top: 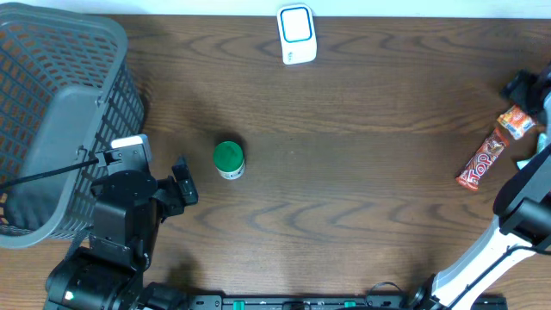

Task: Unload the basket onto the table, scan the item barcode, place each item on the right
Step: 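Carry the tissue pack with the right gripper to the right side, then reach the right gripper to the green-lidded jar and grasp it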

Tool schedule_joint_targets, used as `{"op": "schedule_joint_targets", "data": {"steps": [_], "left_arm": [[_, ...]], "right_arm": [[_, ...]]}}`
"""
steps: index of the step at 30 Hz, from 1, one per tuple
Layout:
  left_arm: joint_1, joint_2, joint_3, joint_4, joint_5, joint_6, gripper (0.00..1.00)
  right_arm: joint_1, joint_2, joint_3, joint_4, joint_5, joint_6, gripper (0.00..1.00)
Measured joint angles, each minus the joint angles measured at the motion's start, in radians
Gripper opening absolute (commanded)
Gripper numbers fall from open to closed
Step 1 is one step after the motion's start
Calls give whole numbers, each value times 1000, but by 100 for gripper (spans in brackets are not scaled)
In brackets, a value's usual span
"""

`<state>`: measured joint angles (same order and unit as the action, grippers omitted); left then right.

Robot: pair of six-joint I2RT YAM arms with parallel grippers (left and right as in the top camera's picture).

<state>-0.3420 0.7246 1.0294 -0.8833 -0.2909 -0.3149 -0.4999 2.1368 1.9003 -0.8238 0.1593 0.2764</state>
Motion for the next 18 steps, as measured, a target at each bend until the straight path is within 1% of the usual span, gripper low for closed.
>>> {"op": "schedule_joint_targets", "data": {"steps": [4,8,12,18], "left_arm": [[0,0,0,0,0,0,98],[0,0,0,0,0,0,98],[0,0,0,0,0,0,98],[0,0,0,0,0,0,98]], "right_arm": [[37,-58,108,-76,-142,5,99],[148,-143,146,-131,-296,37,99],[353,-157,153,-230,-368,79,99],[710,-134,151,-293,-351,99,99]]}}
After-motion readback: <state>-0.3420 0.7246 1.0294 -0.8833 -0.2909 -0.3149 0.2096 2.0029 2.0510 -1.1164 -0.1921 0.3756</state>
